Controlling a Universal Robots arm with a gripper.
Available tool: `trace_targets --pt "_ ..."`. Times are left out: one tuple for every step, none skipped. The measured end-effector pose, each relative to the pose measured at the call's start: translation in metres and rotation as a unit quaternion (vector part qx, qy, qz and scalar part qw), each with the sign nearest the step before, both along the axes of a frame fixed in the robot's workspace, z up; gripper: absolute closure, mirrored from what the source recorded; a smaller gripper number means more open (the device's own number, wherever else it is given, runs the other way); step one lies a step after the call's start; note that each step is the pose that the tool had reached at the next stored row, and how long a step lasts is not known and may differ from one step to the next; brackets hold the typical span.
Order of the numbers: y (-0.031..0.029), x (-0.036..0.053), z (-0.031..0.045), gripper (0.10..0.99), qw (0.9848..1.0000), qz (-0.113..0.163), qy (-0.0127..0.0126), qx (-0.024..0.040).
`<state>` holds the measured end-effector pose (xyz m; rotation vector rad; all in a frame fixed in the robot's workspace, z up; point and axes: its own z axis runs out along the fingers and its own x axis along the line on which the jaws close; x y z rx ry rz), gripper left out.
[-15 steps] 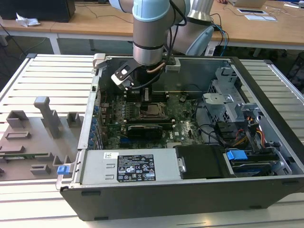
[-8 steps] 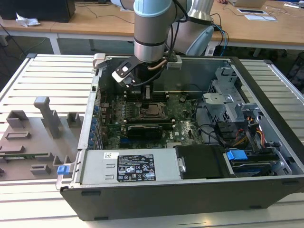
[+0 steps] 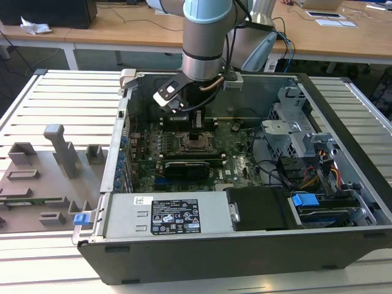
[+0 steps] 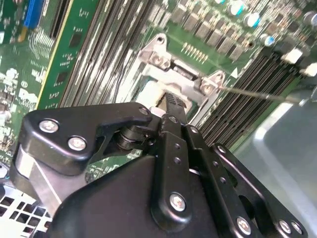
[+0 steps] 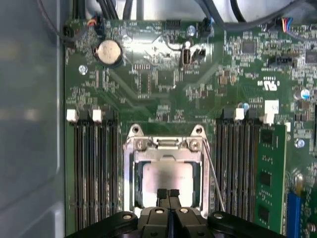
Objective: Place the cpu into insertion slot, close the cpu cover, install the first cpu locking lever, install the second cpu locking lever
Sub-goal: 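Close the cpu cover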
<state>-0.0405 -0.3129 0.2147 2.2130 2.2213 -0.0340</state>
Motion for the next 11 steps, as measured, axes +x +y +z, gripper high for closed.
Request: trace_targets --pt "0.0 0.0039 0.0 0.98 1.0 0.0 0.0004 0.0" --pt "0.0 0.0083 0.0001 0.98 1.0 0.0 0.0008 -0.0001" --pt "-0.0001 0.0124 0.0 0.98 1.0 0.0 0.001 -0.0001" --pt "0.0 0.0138 0.0 0.98 1.0 0.0 0.0011 -0.0001" --pt "0.0 0.0138 0.0005 0.98 1.0 0.0 0.0011 -0.0002" --pt "0.0 0.0138 0.0016 0.98 1.0 0.0 0.0011 -0.0001" --pt "0.0 0.0139 0.0038 0.98 1.0 0.0 0.0011 -0.0001" --pt "0.0 0.0139 0.005 0.98 1.0 0.0 0.0011 -0.0001" --pt "0.0 0.0139 0.0059 0.98 1.0 0.0 0.001 -0.0001" --pt "0.0 0.0139 0.007 0.98 1.0 0.0 0.0011 -0.0001" --pt "0.0 0.0139 0.0084 0.98 1.0 0.0 0.0011 -0.0001"
